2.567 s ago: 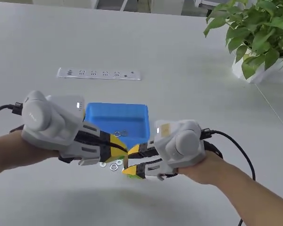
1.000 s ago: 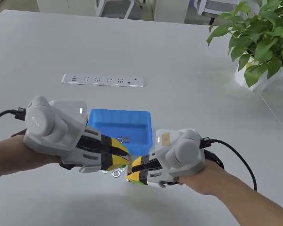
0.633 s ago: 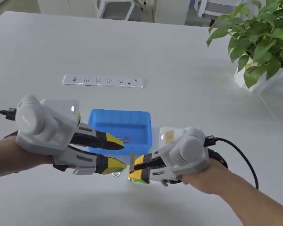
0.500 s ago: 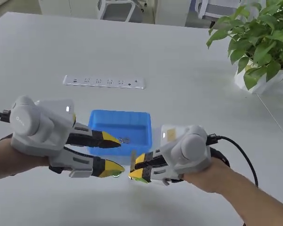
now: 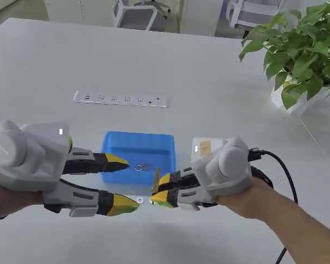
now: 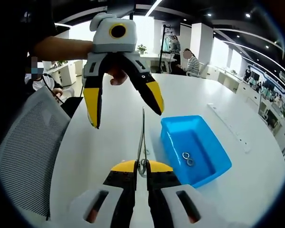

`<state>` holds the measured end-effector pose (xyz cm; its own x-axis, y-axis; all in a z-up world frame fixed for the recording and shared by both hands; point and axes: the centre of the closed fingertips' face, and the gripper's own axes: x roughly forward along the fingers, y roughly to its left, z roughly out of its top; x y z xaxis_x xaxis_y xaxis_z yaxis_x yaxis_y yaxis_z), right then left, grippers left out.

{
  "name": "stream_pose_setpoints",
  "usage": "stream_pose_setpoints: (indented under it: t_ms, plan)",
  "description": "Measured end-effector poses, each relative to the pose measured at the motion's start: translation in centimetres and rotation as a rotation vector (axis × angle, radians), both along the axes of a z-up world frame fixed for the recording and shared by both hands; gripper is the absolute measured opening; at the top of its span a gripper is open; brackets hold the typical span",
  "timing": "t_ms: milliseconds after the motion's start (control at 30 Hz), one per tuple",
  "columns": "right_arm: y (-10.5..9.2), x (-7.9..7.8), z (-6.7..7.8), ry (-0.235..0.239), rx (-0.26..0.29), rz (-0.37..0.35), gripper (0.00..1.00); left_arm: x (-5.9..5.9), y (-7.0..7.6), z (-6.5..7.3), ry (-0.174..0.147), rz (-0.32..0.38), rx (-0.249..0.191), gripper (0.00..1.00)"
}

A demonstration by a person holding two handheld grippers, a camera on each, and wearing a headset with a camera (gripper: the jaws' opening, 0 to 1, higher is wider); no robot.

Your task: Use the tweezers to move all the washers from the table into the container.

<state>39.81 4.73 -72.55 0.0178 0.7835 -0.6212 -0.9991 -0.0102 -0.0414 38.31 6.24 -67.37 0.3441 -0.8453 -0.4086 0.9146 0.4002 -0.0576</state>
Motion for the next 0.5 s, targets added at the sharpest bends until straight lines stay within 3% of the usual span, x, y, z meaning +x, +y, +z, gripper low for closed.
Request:
stream_pose_setpoints:
  t_ms: [500]
  plan:
    - [0.4,0.9,2.4,-0.004,0.023,0.012,0.08,-0.3,1.0,0.3,0.009,0.074,-0.021,0.73]
